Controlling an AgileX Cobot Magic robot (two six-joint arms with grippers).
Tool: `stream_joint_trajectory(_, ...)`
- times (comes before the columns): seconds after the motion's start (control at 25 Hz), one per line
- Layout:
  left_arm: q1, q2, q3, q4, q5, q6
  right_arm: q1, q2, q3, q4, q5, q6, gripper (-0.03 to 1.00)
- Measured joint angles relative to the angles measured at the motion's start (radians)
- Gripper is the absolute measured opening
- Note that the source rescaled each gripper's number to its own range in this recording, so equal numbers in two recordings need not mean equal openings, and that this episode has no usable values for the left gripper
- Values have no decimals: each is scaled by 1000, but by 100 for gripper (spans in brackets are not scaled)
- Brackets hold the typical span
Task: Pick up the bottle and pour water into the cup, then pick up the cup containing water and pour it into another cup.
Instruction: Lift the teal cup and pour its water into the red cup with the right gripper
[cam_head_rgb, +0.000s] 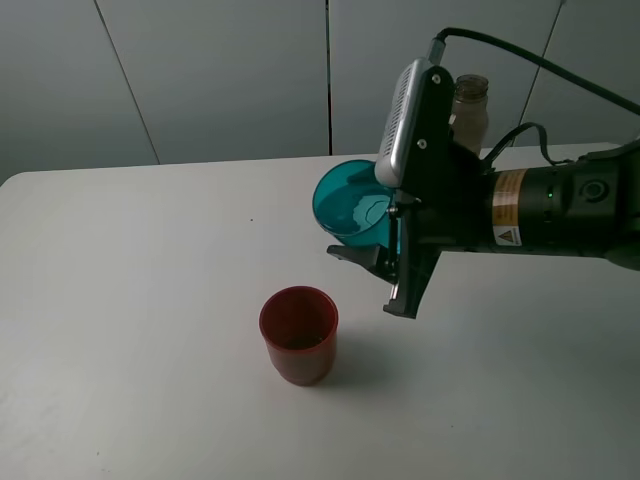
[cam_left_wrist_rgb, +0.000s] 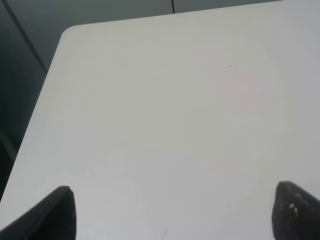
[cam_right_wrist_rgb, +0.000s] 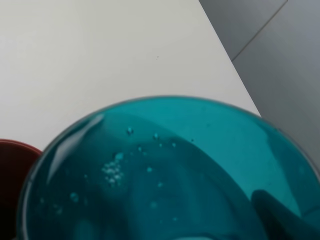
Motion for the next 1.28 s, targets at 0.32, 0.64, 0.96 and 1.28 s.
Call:
stream_joint_trajectory(0.32,0,0,0,0,0,-2,19,77,-55,-2,44,-37,6)
stream_joint_trajectory(0.64,0,0,0,0,0,-4,19,85,-72,-19,48,-189,6)
stream_joint_trajectory(0.96,0,0,0,0,0,-4,19,123,-92,-19,48,-267,6)
stream_joint_trajectory(1.28,0,0,0,0,0,-4,19,146,-122,-19,48,-301,6)
